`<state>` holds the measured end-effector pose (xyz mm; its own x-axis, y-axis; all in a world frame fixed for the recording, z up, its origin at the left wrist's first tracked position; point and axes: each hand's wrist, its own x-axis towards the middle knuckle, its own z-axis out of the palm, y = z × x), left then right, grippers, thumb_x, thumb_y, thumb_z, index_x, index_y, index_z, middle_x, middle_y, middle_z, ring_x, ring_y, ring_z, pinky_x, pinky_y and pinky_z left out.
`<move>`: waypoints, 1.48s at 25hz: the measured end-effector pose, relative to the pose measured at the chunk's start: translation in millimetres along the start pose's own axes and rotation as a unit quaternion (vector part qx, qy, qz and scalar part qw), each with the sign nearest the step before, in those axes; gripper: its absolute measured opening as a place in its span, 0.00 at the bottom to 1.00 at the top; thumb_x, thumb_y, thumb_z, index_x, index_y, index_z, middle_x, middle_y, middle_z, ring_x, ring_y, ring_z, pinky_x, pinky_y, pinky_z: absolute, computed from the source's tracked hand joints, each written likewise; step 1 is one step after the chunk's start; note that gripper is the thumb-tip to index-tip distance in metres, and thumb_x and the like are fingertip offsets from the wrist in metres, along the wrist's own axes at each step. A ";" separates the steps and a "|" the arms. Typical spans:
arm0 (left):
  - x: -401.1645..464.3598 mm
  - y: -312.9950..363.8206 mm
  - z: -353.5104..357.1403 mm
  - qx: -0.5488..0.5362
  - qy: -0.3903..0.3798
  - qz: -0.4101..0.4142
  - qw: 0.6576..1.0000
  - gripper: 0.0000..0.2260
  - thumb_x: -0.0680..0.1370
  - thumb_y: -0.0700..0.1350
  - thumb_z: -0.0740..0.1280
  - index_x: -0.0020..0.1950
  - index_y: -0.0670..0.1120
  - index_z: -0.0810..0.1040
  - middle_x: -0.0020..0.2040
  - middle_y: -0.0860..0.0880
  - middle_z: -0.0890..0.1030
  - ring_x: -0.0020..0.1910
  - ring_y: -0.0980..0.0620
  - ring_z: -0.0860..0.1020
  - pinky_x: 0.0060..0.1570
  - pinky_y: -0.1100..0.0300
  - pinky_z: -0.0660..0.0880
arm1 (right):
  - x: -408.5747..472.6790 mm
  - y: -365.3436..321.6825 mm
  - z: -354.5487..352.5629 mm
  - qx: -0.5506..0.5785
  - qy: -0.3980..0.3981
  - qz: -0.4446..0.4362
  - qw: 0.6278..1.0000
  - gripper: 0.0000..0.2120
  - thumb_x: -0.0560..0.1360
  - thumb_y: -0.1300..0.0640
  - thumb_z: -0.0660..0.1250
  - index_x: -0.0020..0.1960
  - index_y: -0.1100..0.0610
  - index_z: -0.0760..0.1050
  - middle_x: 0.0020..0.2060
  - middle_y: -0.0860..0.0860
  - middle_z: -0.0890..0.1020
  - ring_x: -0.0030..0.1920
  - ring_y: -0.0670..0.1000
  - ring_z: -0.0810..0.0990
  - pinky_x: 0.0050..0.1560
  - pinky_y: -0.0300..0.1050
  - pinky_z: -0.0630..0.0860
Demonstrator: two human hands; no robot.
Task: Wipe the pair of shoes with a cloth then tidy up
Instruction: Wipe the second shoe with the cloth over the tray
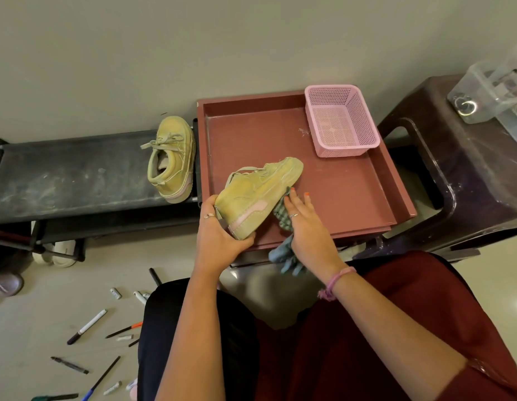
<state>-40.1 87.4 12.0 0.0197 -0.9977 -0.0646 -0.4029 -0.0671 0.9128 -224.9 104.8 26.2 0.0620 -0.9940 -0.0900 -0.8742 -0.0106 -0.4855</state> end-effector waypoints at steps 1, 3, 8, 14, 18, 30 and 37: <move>-1.0 1.8 0.3 0.001 0.000 0.003 1.000 0.41 0.60 0.36 0.81 0.67 0.43 0.63 0.60 0.47 0.72 0.53 0.73 0.72 0.47 0.78 0.69 | 8.9 5.9 -3.4 0.007 0.014 0.030 0.999 0.39 0.71 0.75 0.59 0.77 0.56 0.52 0.77 0.48 0.50 0.77 0.52 0.45 0.74 0.47 0.56; -0.6 3.5 -0.2 0.005 -0.001 0.007 1.000 0.41 0.60 0.36 0.81 0.67 0.42 0.63 0.59 0.49 0.71 0.53 0.75 0.70 0.47 0.79 0.68 | 19.3 12.9 -13.8 0.041 0.062 0.088 0.993 0.37 0.71 0.76 0.57 0.76 0.56 0.56 0.76 0.48 0.56 0.76 0.50 0.51 0.74 0.44 0.56; 1.6 5.2 -0.9 -0.008 -0.004 0.003 1.000 0.40 0.61 0.35 0.81 0.67 0.43 0.63 0.56 0.52 0.71 0.51 0.75 0.72 0.45 0.78 0.70 | 22.4 16.4 -27.3 0.105 0.171 0.095 0.975 0.26 0.73 0.76 0.56 0.69 0.62 0.68 0.67 0.53 0.68 0.64 0.47 0.70 0.61 0.19 0.55; 2.2 2.4 -0.1 -0.003 -0.004 0.005 1.000 0.40 0.60 0.35 0.80 0.66 0.44 0.63 0.57 0.49 0.72 0.51 0.74 0.73 0.45 0.77 0.70 | 8.6 -20.3 11.2 0.025 0.111 -0.055 0.992 0.23 0.76 0.69 0.53 0.70 0.66 0.65 0.67 0.63 0.70 0.68 0.61 0.68 0.69 0.52 0.64; 2.9 1.4 -1.1 0.002 -0.007 -0.002 1.000 0.40 0.59 0.36 0.81 0.65 0.47 0.63 0.58 0.48 0.72 0.51 0.72 0.73 0.45 0.76 0.71 | -4.0 -26.5 8.9 0.050 0.137 -0.060 0.988 0.20 0.78 0.67 0.56 0.68 0.55 0.70 0.60 0.55 0.74 0.57 0.49 0.72 0.61 0.45 0.73; 2.9 -2.1 -0.2 0.012 -0.011 -0.013 1.000 0.43 0.56 0.44 0.81 0.65 0.52 0.62 0.59 0.48 0.73 0.54 0.60 0.75 0.52 0.63 0.77 | 27.4 -18.5 -2.6 -0.017 0.067 -0.048 0.996 0.29 0.72 0.74 0.60 0.70 0.58 0.68 0.70 0.54 0.70 0.72 0.56 0.65 0.72 0.46 0.59; -1.5 1.1 0.6 0.001 -0.019 0.004 1.000 0.41 0.59 0.34 0.81 0.62 0.51 0.61 0.58 0.48 0.71 0.53 0.70 0.73 0.46 0.78 0.70 | 28.1 -15.7 -1.9 -0.142 0.051 -0.068 0.986 0.30 0.74 0.69 0.54 0.75 0.55 0.60 0.73 0.51 0.66 0.73 0.54 0.63 0.57 0.51 0.72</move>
<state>-41.2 88.9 12.8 -0.0191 -0.9972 -0.0721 -0.4048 -0.0582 0.9126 -210.4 76.9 33.0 0.1526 -0.9868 0.0540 -0.9615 -0.1609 -0.2228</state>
